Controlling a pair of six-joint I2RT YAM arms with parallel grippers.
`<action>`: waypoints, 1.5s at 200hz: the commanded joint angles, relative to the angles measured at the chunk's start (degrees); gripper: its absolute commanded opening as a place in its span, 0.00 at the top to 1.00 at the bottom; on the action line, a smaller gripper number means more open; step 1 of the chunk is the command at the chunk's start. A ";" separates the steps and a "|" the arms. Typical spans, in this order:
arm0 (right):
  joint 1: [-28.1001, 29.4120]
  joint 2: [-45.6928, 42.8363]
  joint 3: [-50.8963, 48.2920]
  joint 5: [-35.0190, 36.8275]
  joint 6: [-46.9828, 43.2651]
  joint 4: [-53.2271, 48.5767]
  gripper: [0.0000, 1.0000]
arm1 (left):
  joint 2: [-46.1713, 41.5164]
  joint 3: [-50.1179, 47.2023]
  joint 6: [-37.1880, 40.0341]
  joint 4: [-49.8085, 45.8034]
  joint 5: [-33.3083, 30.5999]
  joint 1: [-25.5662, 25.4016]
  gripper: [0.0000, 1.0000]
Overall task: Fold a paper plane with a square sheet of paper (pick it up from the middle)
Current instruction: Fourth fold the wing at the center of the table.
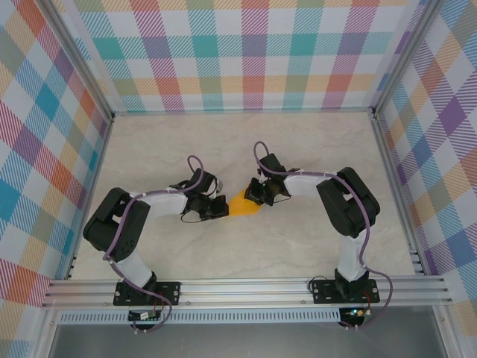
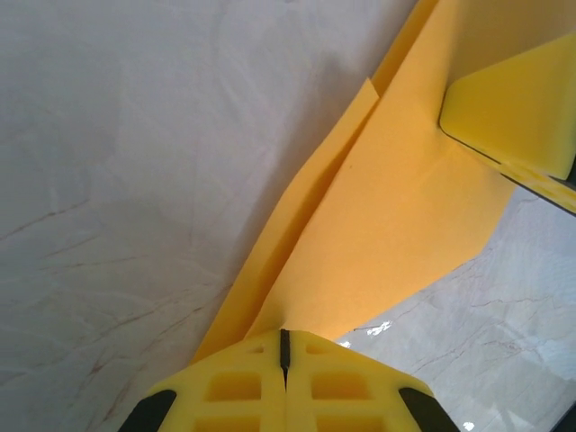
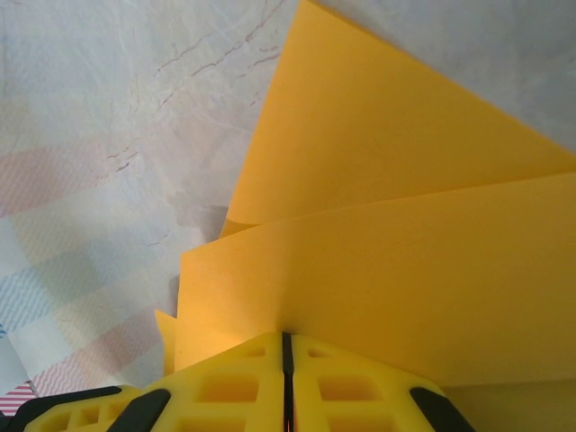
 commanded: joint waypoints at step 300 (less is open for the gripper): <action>-0.14 4.69 -3.26 5.78 2.48 -4.78 0.93 | -1.73 -14.40 -26.03 27.82 -16.66 -6.38 1.00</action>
